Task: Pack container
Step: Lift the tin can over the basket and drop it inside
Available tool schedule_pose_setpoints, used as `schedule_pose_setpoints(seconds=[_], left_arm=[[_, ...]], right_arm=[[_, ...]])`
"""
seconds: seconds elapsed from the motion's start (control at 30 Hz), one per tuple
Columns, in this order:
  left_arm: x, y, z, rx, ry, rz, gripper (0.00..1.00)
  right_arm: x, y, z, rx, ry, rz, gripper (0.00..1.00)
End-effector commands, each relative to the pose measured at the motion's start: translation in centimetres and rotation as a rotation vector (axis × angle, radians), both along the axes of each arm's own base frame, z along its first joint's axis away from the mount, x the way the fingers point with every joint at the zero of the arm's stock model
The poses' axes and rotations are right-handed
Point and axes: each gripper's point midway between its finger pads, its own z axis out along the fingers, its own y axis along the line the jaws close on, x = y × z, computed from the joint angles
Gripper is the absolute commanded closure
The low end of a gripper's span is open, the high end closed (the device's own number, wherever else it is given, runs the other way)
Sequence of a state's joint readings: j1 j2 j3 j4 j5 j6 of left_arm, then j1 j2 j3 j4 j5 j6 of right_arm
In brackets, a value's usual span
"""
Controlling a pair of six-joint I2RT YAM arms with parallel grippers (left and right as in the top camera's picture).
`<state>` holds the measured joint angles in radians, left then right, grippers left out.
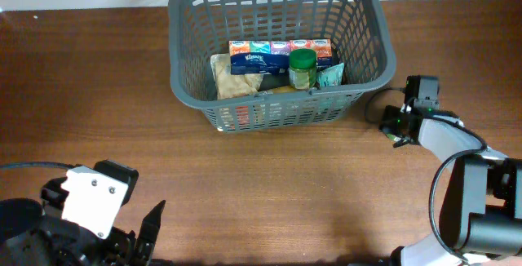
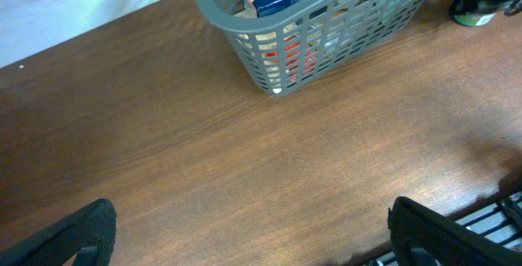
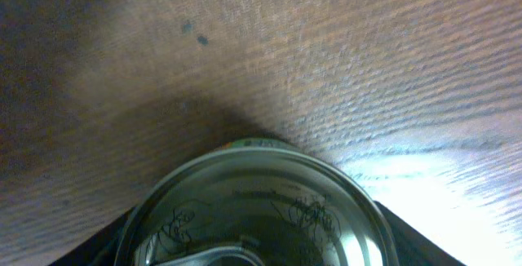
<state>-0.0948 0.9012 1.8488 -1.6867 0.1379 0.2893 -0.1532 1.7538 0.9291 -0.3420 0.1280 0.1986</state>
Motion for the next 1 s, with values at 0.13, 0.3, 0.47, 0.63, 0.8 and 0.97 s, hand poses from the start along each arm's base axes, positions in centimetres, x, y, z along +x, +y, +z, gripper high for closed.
schedule_pose_setpoints(seconds=[0.13, 0.3, 0.47, 0.63, 0.8, 0.97], left_arm=[[0.1, 0.2, 0.2, 0.012, -0.008, 0.003, 0.01], [0.1, 0.2, 0.2, 0.012, -0.008, 0.003, 0.01], [0.1, 0.2, 0.2, 0.012, -0.007, 0.003, 0.01], [0.1, 0.2, 0.2, 0.012, -0.007, 0.003, 0.01], [0.1, 0.2, 0.2, 0.012, -0.008, 0.003, 0.01], [0.1, 0.2, 0.2, 0.012, -0.008, 0.003, 0.01]], right_arm=[[3.8, -1.1, 4.7, -0.027, -0.088, -0.014, 0.4], [5.7, -1.5, 8.4, -0.034, -0.128, -0.016, 0.4], [9.2, -3.3, 16.9, -0.061, -0.27, -0.043, 0.4], [10.4, -3.3, 22.6, -0.026, -0.352, -0.023, 0.42], [10.4, -3.1, 25.1, -0.023, -0.377, -0.018, 0.42], [10.4, -1.2, 26.9, 0.061, -0.396, 0.042, 0.45]])
